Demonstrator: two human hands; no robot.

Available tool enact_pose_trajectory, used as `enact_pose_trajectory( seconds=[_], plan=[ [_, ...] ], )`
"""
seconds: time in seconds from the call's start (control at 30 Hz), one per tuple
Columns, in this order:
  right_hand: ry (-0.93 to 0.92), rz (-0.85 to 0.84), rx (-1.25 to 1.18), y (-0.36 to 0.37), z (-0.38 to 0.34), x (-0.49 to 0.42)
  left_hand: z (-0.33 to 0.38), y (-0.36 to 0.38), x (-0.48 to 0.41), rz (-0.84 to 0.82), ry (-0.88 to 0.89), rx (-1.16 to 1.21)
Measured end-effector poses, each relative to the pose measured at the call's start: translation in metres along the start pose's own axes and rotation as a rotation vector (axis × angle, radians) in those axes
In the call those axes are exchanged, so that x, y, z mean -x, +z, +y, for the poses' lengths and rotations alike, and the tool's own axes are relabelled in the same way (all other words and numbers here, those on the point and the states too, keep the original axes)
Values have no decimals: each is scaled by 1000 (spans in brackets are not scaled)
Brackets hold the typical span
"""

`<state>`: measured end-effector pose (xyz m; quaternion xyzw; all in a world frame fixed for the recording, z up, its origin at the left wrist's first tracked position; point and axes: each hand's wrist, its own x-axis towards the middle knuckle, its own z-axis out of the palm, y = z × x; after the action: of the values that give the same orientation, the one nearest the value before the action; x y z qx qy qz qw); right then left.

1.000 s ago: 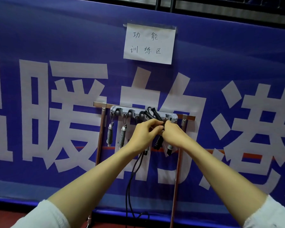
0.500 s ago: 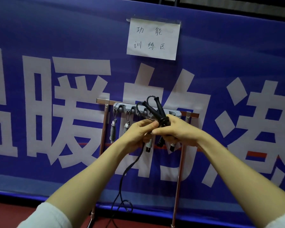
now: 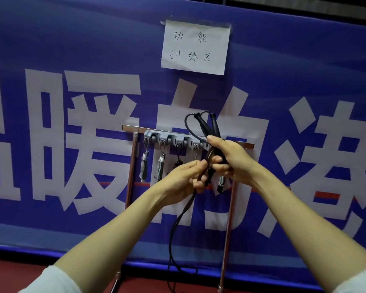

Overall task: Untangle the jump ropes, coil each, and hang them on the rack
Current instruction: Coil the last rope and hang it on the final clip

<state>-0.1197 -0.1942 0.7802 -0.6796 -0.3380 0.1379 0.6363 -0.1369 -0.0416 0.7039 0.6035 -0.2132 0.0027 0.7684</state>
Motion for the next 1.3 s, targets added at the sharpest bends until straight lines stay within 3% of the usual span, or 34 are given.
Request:
enact_pose_trajectory(
  seconds=[0.07,0.2,0.3,0.4,0.5,0.57,0.77,0.83,0.93,1.0,1.17,1.3],
  plan=[
    [-3,-113,90,-1,-5,6,-9,-10,2,-86,-44,-133],
    [98,-348,464,4,-9,21,10,-31,3,-168,-126,-701],
    [202,-478,672,9,-3,27,49,-41,-8,-241,-119,-888],
    [295,-401,786,9,4,24,71,-38,-22,-193,-153,-899],
    [390,-373,833,11,11,17,77,-20,-25,-145,-133,-1125],
    [421,-343,872,13,16,12,75,-13,-22,-86,-81,-1284],
    [384,-164,911,-4,35,-5,58,4,-3,44,132,-1344],
    [256,-77,899,-8,34,-10,41,6,2,126,169,-1205],
    [57,46,952,-4,32,-12,18,-4,7,157,126,-676],
    [6,89,973,0,35,-12,13,-8,6,172,67,-467],
    [-44,121,900,5,40,-13,28,0,3,156,-118,-312],
    [-65,126,846,12,35,-15,24,5,-4,316,-46,-216]
  ],
)
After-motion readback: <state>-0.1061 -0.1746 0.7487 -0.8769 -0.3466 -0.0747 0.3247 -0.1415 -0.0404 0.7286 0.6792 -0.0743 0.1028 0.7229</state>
